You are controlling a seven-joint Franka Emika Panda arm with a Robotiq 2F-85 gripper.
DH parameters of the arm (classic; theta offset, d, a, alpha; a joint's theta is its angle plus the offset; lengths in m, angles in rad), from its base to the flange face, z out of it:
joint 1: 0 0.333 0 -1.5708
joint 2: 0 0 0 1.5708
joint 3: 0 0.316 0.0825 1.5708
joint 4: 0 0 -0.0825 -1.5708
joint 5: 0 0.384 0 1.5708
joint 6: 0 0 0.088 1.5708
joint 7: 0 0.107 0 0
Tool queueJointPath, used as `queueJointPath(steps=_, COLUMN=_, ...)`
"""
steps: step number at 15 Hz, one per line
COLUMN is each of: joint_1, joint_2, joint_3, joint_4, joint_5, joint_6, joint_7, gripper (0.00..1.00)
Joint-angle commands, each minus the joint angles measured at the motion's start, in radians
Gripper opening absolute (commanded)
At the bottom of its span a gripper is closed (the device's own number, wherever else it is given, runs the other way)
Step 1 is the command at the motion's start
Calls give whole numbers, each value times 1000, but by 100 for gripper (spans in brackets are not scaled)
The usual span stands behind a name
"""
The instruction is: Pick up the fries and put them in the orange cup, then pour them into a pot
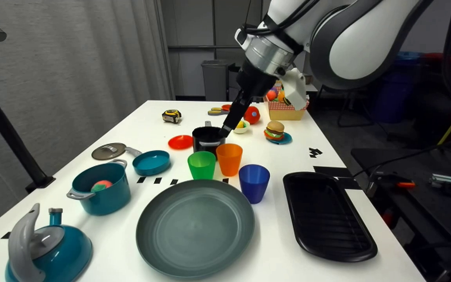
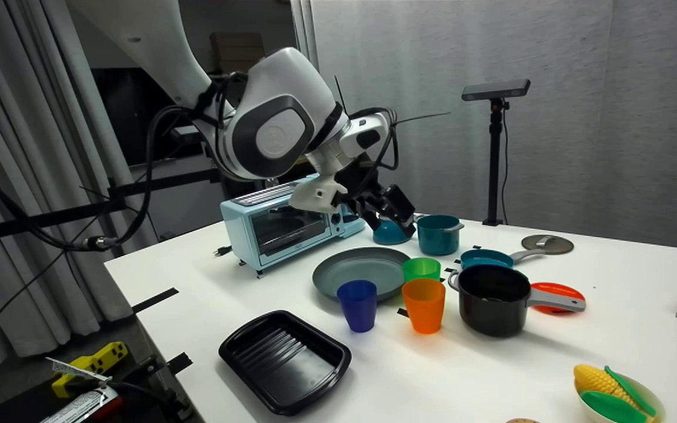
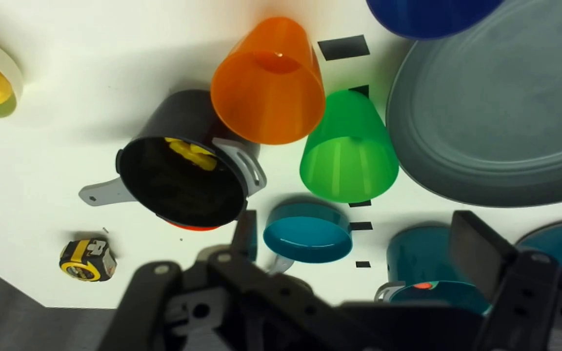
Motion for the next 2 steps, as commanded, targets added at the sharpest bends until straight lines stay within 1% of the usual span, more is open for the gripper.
queueJointPath(steps=1, joint_1=0, joint_2=2, joint_3=0, joint_4=0, joint_5=0, joint_6=0, joint_7=0, gripper=100)
queueJointPath(steps=2, joint_1=0, joint_2=2, joint_3=0, joint_4=1, joint_5=0, joint_6=0, joint_7=0, gripper=100)
